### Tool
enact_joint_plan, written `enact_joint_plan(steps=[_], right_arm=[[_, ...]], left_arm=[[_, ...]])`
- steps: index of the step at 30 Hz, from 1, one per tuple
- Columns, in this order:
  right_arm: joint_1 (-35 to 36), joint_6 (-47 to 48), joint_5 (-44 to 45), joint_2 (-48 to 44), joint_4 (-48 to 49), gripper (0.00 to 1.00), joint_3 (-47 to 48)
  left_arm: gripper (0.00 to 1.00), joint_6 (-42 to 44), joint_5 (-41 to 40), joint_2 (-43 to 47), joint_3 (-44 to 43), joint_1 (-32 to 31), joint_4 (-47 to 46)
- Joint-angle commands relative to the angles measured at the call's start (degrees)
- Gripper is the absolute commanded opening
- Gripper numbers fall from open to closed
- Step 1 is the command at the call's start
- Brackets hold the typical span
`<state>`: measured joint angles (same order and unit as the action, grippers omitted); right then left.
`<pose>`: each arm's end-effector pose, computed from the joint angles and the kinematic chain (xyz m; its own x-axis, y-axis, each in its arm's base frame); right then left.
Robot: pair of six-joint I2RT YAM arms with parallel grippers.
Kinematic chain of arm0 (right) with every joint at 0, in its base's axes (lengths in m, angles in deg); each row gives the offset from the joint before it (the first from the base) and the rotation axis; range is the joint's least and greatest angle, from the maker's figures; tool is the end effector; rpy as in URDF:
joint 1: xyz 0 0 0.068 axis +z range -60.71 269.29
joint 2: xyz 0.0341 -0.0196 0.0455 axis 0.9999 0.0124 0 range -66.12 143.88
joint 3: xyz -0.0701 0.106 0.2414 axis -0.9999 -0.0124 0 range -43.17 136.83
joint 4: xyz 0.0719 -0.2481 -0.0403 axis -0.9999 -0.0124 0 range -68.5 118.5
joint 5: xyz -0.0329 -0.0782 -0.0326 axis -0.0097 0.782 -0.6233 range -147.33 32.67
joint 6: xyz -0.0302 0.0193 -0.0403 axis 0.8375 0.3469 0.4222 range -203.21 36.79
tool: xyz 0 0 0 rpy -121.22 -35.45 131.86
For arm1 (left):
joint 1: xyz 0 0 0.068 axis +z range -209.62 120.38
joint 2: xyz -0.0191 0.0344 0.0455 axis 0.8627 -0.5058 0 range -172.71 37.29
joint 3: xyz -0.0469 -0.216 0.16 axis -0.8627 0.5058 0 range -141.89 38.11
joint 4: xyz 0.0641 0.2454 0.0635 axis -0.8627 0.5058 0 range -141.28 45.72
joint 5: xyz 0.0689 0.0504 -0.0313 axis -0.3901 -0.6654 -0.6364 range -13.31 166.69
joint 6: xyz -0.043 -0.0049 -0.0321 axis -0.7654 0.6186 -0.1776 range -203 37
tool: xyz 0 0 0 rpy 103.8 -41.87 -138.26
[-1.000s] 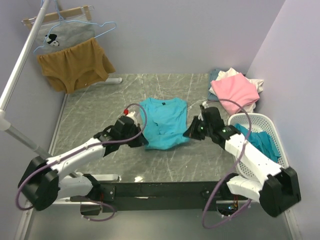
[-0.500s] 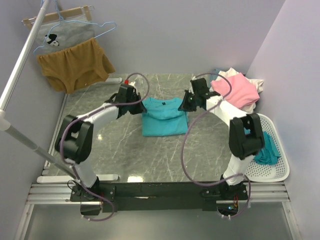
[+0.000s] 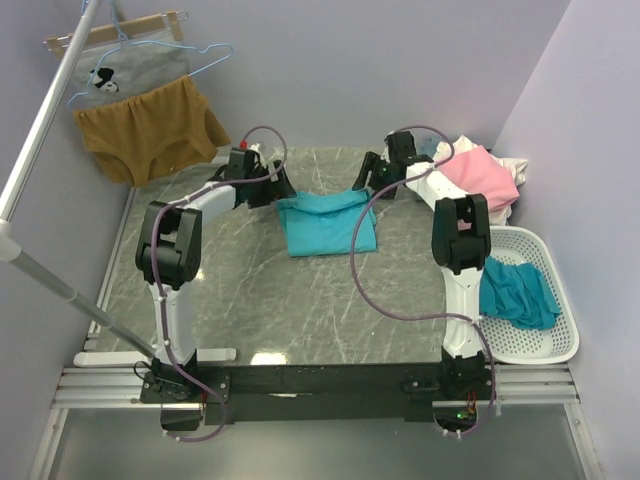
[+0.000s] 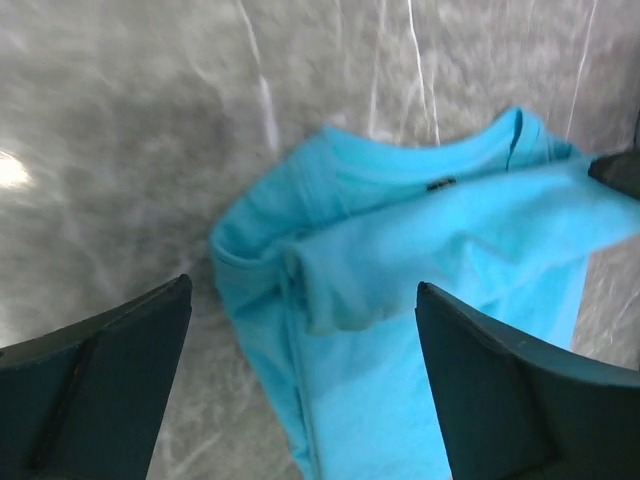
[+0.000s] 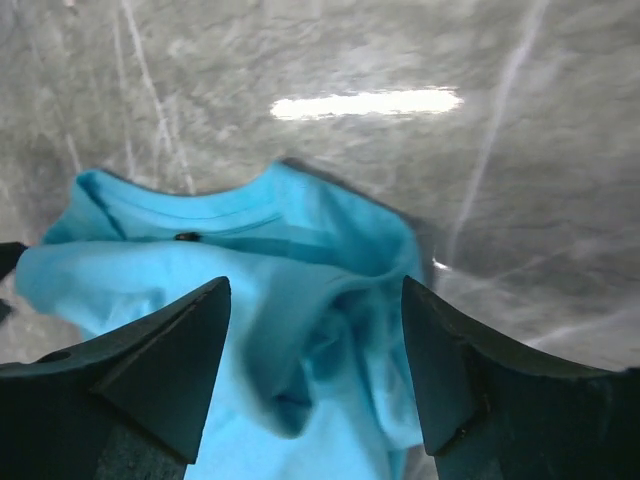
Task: Fold and stack the t-shirts
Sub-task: Fold the long partially folded tshirt into a neat square, then smooth out wrinkles on the folded tshirt
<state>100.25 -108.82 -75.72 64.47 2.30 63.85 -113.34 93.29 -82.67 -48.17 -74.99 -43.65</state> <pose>0.4985 0.1080 0.1887 -0.8404 0.2550 -0.4783 -0.0193 0.8678 0.4965 0.4507 -0.1345 0.1850 -0.7823 -0.2870 -0.5529 0.0762 0.8368 -0.5422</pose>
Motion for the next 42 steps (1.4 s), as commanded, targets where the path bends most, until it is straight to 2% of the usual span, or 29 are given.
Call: enact_joint_plan(steps=[1,5,11,16,23,34,42], right_arm=[[-1.64,2.31,4.14,-7.15,3.86,0.77,-0.05],[-1.56,3.37,2.94,-14.02,6.25,0.8,-6.47],[0.54,1.44,-3.66,-17.82,5.45,0.81,-13.32],[2.31,0.38,-4.9,-18.61,6.24,0.81,-17.37],[3.1,0.38,-5.78,-16.07,5.98,0.81,-16.94],[3.01,1.7,-5.51,-4.92,2.91,0.82,-4.12],[2.31,3.02,-4.73,4.05,-1.84,0.82,11.53]], left_arm=[[0.99,1.96,-0.69,3.85,-1.44,1.84,-4.21],[1.0,3.45,-0.52,9.47,-0.21,1.93,-2.54],[0.99,-0.15,11.86,12.82,3.22,0.62,-3.15],[0.99,-1.47,16.17,11.77,4.72,-2.72,-4.04],[0.99,-3.58,16.89,8.0,7.35,-4.84,-8.85],[0.99,-2.61,17.06,-2.81,-4.15,-4.66,-7.82],[1.0,-3.05,17.15,-7.92,-10.48,-2.12,-10.1]])
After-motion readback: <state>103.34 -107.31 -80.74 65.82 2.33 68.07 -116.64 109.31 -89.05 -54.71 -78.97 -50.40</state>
